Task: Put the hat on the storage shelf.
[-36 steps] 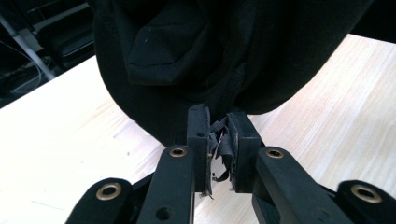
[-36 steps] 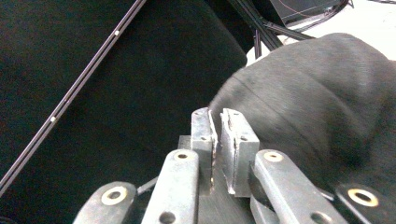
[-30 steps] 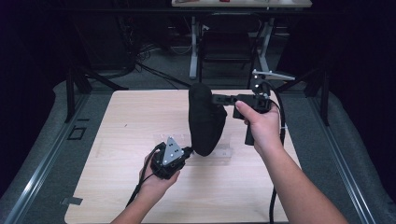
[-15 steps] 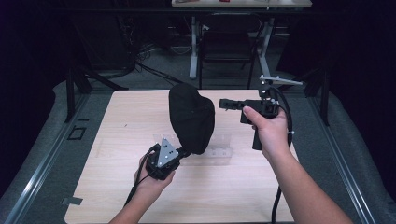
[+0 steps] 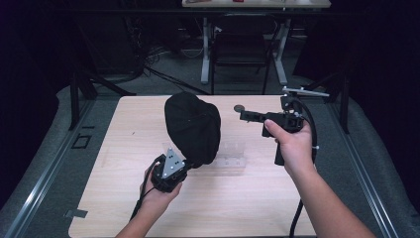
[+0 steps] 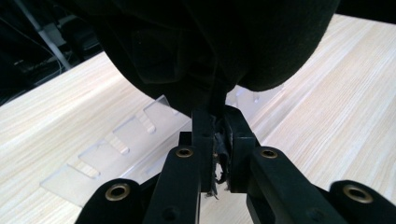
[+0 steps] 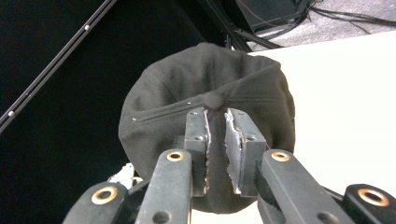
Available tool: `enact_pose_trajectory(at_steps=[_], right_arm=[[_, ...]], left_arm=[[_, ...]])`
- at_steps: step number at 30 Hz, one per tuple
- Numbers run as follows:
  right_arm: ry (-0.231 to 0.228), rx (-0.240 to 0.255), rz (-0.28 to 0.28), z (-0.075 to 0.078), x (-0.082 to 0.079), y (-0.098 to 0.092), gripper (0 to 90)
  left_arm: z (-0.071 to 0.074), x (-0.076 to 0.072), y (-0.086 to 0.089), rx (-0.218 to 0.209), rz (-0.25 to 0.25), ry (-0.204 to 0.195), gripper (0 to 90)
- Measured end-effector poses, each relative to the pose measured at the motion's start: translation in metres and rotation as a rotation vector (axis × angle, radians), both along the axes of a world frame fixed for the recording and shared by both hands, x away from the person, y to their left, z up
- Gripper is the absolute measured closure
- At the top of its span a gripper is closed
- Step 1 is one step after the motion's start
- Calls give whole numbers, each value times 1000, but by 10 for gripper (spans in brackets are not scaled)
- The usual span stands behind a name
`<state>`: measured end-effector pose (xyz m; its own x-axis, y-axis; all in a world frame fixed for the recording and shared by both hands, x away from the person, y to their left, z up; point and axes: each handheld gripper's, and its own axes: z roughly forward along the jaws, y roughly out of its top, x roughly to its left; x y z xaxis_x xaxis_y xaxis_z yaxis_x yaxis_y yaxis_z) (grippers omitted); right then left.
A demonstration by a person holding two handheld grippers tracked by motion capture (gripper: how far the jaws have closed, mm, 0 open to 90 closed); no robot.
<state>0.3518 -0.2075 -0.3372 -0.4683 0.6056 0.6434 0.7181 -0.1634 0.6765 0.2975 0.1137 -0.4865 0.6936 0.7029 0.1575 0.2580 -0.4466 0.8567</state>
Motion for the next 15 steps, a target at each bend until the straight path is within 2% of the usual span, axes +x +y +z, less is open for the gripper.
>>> enact_pose_trajectory(at_steps=[9, 15], right_arm=[[4, -17, -19, -9, -6, -10, 769], [-3, -49, -16, -16, -13, -12, 738]], left_arm=[[-12, 2, 4, 0, 18, 33, 853], [-18, 1, 10, -31, 34, 51, 848]])
